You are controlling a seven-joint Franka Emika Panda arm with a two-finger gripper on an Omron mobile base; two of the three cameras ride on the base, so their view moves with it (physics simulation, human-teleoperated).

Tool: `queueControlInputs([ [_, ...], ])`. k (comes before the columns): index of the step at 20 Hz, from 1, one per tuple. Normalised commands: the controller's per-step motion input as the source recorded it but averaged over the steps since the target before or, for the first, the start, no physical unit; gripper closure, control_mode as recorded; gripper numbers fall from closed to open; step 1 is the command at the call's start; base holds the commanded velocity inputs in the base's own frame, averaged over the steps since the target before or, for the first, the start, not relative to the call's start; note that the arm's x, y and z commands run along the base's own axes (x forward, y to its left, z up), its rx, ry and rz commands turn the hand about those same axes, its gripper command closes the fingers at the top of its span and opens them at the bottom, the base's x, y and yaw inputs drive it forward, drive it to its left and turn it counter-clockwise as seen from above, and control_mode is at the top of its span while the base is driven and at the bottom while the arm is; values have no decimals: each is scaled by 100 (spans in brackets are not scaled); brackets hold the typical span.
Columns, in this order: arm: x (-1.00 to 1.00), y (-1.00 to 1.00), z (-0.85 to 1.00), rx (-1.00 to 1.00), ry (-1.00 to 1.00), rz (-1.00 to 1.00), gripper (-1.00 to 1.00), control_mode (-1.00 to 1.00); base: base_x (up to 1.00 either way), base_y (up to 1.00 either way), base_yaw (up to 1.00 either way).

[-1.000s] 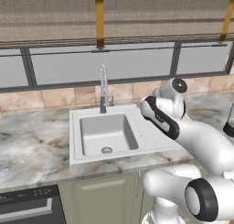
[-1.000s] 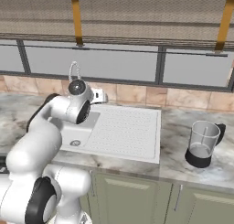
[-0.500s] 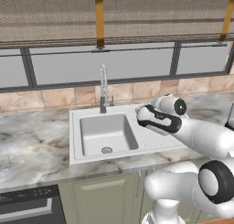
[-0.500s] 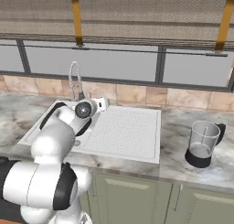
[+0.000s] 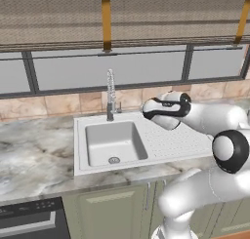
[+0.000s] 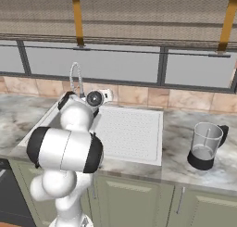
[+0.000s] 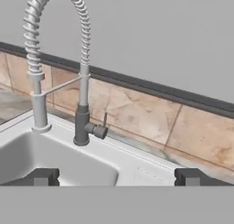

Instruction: Turn on the sink faucet and place the jug under the water for a few seconds to fill it up.

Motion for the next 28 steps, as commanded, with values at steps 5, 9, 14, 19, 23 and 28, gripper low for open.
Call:
queueControlInputs([
  [5,37,-1,-27,0,3,15,-100,-100,0,0,0],
  [9,22,-5,-35,0,-1,12,-100,-100,0,0,0],
  [14,21,0,-33,0,-2,11,-100,-100,0,0,0],
  [19,35,4,-7,0,-1,10,-100,-100,0,0,0],
  [23,31,0,-6,0,-1,14,-100,-100,0,0,0],
  [28,34,0,-2,0,-1,17,-100,-100,0,0,0],
])
